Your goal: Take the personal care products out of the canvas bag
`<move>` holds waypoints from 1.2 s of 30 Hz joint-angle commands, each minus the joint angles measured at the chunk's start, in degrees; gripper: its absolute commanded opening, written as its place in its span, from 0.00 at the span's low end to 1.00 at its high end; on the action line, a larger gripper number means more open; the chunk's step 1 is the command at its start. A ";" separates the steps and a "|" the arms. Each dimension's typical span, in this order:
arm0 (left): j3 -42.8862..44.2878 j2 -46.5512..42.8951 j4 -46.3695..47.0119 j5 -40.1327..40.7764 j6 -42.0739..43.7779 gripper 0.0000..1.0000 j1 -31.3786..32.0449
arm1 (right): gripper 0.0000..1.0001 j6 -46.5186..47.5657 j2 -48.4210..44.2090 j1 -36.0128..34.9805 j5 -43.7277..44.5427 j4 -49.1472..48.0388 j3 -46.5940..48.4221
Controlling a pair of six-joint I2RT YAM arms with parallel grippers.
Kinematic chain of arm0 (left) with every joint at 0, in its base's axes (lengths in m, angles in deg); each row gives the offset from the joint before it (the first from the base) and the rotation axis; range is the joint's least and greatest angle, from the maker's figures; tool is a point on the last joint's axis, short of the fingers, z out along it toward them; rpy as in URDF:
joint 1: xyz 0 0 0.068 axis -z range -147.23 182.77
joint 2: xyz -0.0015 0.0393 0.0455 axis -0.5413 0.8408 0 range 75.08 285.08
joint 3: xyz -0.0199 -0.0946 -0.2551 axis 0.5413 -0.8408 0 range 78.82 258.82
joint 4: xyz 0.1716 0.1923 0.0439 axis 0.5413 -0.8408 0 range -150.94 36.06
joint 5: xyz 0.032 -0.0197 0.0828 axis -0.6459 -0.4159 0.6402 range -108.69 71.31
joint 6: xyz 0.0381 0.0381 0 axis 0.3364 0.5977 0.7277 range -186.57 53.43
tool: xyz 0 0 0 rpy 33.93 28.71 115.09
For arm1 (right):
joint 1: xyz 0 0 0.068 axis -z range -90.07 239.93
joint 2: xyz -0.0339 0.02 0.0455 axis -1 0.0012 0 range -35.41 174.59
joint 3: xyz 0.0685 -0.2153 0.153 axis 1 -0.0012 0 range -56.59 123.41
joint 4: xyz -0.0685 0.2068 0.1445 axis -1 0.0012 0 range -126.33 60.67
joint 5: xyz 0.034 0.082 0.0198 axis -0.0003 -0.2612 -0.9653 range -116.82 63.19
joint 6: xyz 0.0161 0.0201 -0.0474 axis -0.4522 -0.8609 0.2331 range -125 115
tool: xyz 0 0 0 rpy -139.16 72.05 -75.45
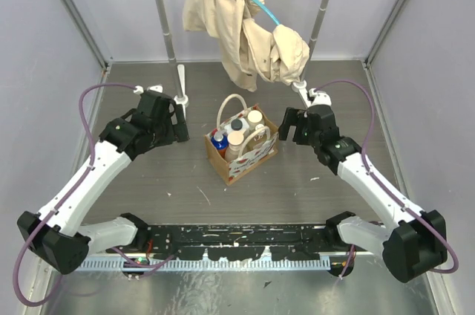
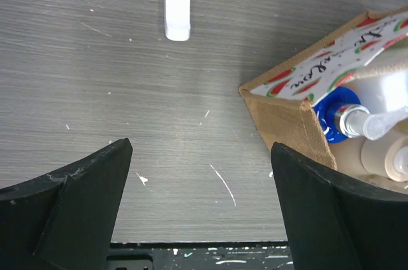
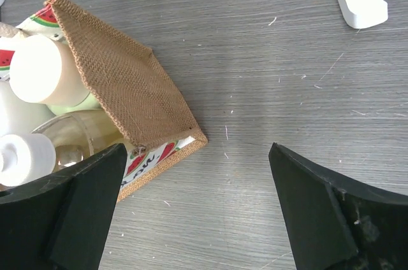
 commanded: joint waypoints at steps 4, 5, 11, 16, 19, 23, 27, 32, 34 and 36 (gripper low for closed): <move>2.92 -2.13 0.23 2.09 2.12 0.98 -2.56 | 1.00 2.77 -3.95 -0.26 2.48 2.97 4.61; 3.18 -2.07 -0.05 2.18 2.30 0.98 -2.61 | 1.00 2.92 -3.79 -0.28 2.82 3.88 5.17; 3.71 -2.43 -1.57 3.42 3.06 0.98 -2.65 | 1.00 3.62 -4.40 -0.31 2.92 7.50 9.27; 2.38 -5.36 -0.25 3.93 3.15 0.98 -2.70 | 1.00 4.66 -3.39 -0.43 4.57 11.41 17.19; 1.74 -6.11 -0.28 3.77 2.55 0.98 -2.65 | 1.00 5.41 -1.25 -0.42 6.62 14.66 20.31; 1.60 -7.19 0.22 4.00 2.43 0.98 -2.63 | 1.00 6.58 -0.91 -0.38 5.96 14.38 18.28; 2.43 -6.24 -0.72 4.50 2.50 0.98 -2.68 | 1.00 7.08 -1.96 -0.46 8.40 12.80 13.34; 1.50 -6.45 1.10 1.80 1.93 0.98 -2.67 | 1.00 7.16 -1.61 -0.42 6.58 13.31 9.73; 1.45 -5.80 1.27 0.24 1.71 0.98 -2.69 | 1.00 7.82 -1.42 -0.37 3.09 12.82 9.25; 1.72 -5.09 0.38 -0.68 1.02 0.98 -2.70 | 1.00 7.93 -1.84 -0.36 0.50 12.16 9.68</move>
